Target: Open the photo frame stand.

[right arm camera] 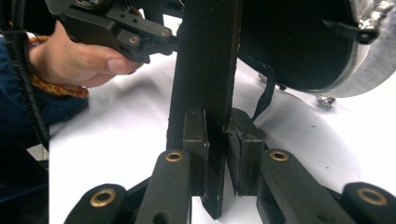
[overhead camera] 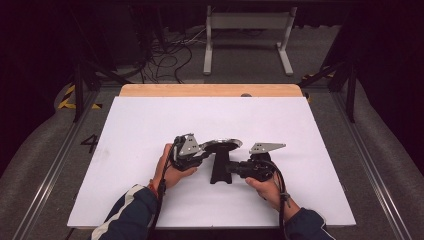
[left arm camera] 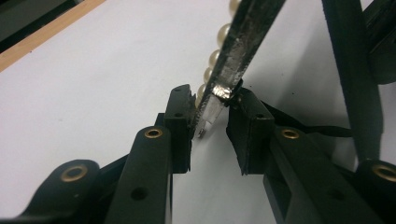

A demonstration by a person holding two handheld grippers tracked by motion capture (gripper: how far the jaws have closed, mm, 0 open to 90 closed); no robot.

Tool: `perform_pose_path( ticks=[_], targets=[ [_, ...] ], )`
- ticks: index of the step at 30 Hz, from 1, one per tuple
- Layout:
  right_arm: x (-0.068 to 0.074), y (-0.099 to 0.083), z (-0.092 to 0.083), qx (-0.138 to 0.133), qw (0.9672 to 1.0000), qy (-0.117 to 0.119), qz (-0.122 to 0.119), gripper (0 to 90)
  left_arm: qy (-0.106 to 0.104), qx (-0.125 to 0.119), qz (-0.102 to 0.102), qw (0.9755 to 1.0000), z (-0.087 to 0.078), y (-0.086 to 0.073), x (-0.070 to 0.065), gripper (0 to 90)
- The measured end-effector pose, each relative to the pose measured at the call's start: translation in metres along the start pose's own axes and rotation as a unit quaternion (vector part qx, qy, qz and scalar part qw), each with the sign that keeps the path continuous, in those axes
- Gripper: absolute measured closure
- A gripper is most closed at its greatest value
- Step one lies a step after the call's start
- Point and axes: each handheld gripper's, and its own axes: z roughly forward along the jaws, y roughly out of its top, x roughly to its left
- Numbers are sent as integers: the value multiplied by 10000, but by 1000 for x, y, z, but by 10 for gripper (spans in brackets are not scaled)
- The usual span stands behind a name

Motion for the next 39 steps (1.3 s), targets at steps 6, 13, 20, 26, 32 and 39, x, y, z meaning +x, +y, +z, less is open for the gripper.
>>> perform_pose_path(
  ticks=[6,13,20,26,32,39],
  targets=[
    [0,-2,0,7,10000,26,2,793,-40,-47,-115,9999,1,-1,0,700],
    [0,-3,-1,-3,10000,-17,-31,795,-42,-45,-210,9998,-1,-2,0,696],
    [1,-3,-4,35,9998,-103,-141,813,-27,-123,-269,9996,-7,-1,1,691],
    [0,-4,-6,29,9999,-96,-128,834,-48,-166,-231,9996,-11,-1,1,700],
    [0,-4,-8,38,9998,-129,-146,844,-90,-208,-242,9995,-14,-1,3,707],
    [0,-4,-8,27,9998,-135,-149,845,-123,-254,-257,9993,-18,-1,5,686]
  ],
)
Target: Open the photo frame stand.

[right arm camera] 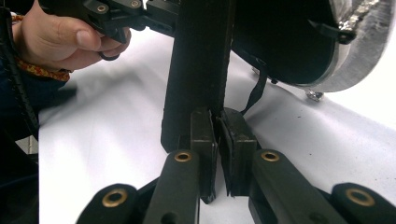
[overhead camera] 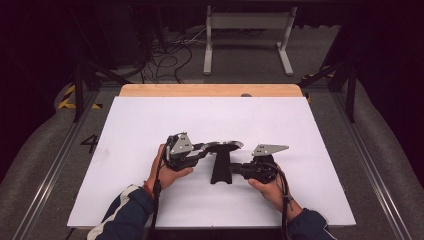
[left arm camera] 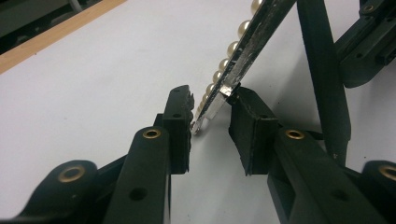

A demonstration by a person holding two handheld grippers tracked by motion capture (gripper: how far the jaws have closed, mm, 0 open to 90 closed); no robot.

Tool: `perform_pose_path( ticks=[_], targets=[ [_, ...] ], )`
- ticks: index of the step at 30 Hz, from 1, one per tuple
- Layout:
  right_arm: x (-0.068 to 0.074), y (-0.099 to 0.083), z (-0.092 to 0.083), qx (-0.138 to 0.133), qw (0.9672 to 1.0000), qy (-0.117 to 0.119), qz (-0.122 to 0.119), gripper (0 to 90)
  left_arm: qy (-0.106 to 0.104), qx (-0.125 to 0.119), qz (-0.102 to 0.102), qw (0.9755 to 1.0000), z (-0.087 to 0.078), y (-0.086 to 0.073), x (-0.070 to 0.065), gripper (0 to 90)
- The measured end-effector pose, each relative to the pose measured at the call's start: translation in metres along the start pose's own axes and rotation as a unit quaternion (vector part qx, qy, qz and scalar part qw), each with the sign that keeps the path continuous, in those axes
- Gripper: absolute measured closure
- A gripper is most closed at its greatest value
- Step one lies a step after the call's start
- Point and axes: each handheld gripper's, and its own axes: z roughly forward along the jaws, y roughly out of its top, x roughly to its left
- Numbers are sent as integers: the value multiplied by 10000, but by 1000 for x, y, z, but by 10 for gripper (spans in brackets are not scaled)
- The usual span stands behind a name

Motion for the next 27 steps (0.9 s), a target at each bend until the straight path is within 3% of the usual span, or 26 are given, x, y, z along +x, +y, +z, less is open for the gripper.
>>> perform_pose_path(
  ticks=[7,14,21,27],
  targets=[
    [1,0,-2,7,10000,-57,-74,858,-57,-27,64,10000,-3,1,-1,672],
    [2,0,-14,-143,9994,-294,-98,896,-81,-136,83,9998,-9,4,0,694],
    [16,3,-24,-305,9973,-542,-387,900,-148,-118,82,9998,-8,3,1,702],
    [24,3,-23,-329,9963,-604,-510,900,-223,-97,64,9997,-4,1,3,700]
  ],
)
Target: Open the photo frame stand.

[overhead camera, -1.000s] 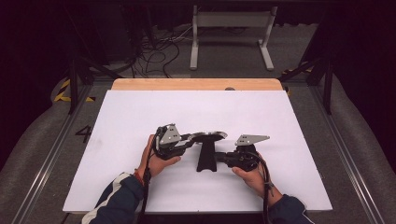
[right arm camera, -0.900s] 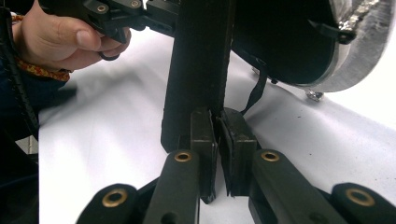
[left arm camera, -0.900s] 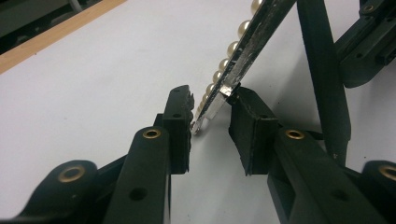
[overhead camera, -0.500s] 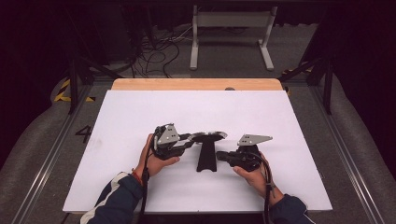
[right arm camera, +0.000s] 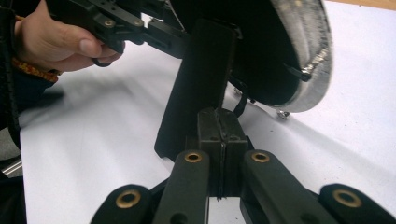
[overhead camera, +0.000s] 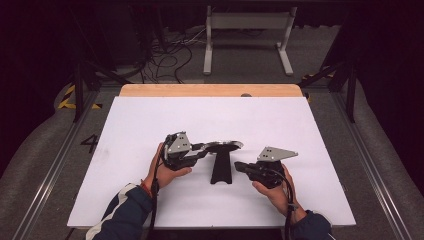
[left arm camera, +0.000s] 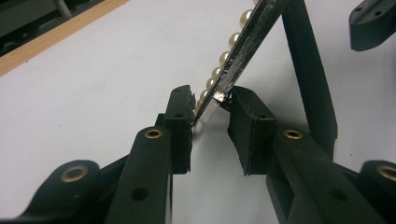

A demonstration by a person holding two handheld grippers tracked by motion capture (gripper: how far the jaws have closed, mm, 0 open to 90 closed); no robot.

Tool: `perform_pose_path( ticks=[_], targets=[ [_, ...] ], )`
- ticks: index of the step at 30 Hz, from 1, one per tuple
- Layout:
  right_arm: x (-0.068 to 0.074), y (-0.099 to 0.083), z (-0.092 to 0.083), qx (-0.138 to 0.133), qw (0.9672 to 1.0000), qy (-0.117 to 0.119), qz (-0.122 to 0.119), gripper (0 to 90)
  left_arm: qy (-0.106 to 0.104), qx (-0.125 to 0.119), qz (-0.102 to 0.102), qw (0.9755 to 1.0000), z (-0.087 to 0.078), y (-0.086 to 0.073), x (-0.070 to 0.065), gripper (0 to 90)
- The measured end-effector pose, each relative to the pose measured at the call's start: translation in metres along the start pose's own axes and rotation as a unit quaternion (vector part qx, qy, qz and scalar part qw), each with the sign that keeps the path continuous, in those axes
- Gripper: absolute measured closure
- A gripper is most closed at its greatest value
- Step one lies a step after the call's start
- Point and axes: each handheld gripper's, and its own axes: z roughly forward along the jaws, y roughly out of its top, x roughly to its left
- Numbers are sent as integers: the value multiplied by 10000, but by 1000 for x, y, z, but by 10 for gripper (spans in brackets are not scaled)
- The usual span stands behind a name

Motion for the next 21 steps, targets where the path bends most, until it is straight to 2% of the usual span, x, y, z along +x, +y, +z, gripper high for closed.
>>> perform_pose_path(
  ticks=[7,11,17,21],
  targets=[
    [8,0,3,26,9999,-1,-129,900,15,3,95,10000,0,2,0,712],
    [13,-1,3,-1,9997,-99,-201,900,-3,4,145,9999,1,2,1,722],
    [22,-2,3,-87,9992,-288,-248,900,-66,38,105,9999,7,0,3,709],
    [27,-2,6,-105,9990,-300,-329,900,-102,19,95,9999,10,0,4,704]
  ],
)
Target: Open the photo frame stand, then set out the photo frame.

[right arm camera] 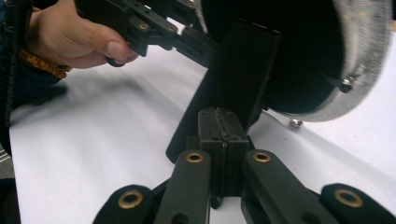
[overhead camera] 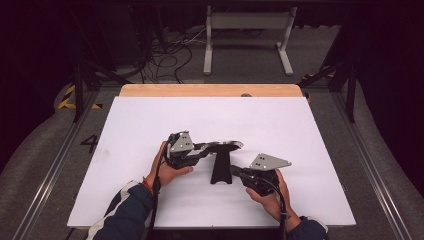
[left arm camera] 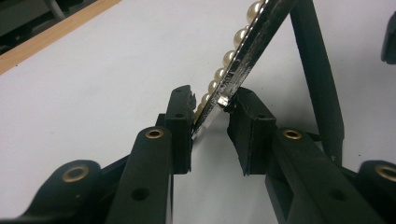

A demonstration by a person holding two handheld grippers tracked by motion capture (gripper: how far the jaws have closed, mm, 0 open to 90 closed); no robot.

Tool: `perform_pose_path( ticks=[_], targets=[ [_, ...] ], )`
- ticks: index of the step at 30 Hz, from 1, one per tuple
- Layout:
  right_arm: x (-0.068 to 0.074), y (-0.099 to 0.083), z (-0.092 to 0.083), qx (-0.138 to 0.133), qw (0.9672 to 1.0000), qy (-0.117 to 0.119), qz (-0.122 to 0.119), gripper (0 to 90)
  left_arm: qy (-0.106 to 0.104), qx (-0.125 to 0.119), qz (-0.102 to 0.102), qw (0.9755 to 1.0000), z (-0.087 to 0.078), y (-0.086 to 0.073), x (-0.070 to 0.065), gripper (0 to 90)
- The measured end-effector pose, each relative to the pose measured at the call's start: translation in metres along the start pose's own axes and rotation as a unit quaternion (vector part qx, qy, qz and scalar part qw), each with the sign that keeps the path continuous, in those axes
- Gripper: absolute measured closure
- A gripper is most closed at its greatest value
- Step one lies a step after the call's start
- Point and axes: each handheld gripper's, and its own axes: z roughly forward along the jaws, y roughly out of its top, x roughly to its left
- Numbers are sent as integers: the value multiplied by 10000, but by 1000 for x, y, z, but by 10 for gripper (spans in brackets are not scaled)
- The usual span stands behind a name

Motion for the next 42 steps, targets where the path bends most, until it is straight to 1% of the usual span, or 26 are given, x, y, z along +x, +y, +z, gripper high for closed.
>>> perform_pose_path(
  ticks=[2,3,6,8,9,10,11,12,14,17,19,21,22,23,25,26,27,28,29,31,35,37,38,42],
  targets=[
    [7,2,5,-7,10000,-1,-81,900,-43,11,-30,10000,2,-1,1,705],
    [8,3,7,-13,10000,-13,-83,900,-64,-3,-42,10000,2,-1,2,706],
    [17,4,13,-41,9998,-54,-166,900,-57,2,-34,10000,3,-1,2,706],
    [24,5,17,-73,9996,-149,-233,900,-38,8,-25,10000,4,-1,1,702],
    [28,5,19,-160,9992,-288,-210,900,-3,59,-24,10000,8,-2,1,693],
    [28,5,19,-160,9992,-288,-210,900,-3,59,-24,10000,8,-2,1,680],
    [35,5,24,-219,9988,-409,-159,900,17,104,-57,9999,12,-3,1,677],
    [37,4,27,-236,9986,-453,-141,900,-5,89,-91,9999,13,-4,1,681],
    [43,3,34,-234,9985,-487,-120,900,-22,79,-93,9999,14,-4,1,686],
    [51,1,46,-110,9985,-528,-118,900,3,107,-50,9999,14,-3,1,695],
    [52,0,51,-53,9983,-580,-67,900,7,138,-40,9999,14,-3,1,695],
    [53,-1,56,10,9975,-711,-49,900,10,127,-51,9999,14,-3,1,695],
    [53,-1,56,10,9975,-711,-49,900,10,127,-51,9999,14,-3,1,696],
    [55,-2,59,30,9966,-819,-63,900,9,127,-43,9999,14,-3,1,697],
    [56,-2,61,34,9963,-855,-94,900,27,132,-38,9999,14,-3,0,700],
    [58,-2,65,49,9959,-893,-119,900,52,158,1,9999,14,-3,0,701],
    [58,-2,65,49,9959,-893,-119,900,52,158,1,9999,14,-3,0,702],
    [61,-2,69,88,9956,-923,-146,900,51,163,12,9999,14,-3,0,704],
    [62,-2,70,118,9954,-938,-181,900,78,201,50,9998,13,-2,-1,707],
    [62,-2,71,132,9953,-944,-184,900,72,214,35,9997,13,-2,-2,709],
    [60,-2,73,172,9947,-1002,-120,900,130,249,81,9996,11,-3,-4,719],
    [59,-3,74,251,9942,-1047,-65,900,152,292,117,9994,10,-2,-5,726],
    [58,-3,74,287,9945,-1011,-44,900,168,317,137,9993,9,-2,-5,729],
    [59,-4,75,371,9944,-993,-13,900,192,271,90,9994,9,-4,-6,729]
  ],
)
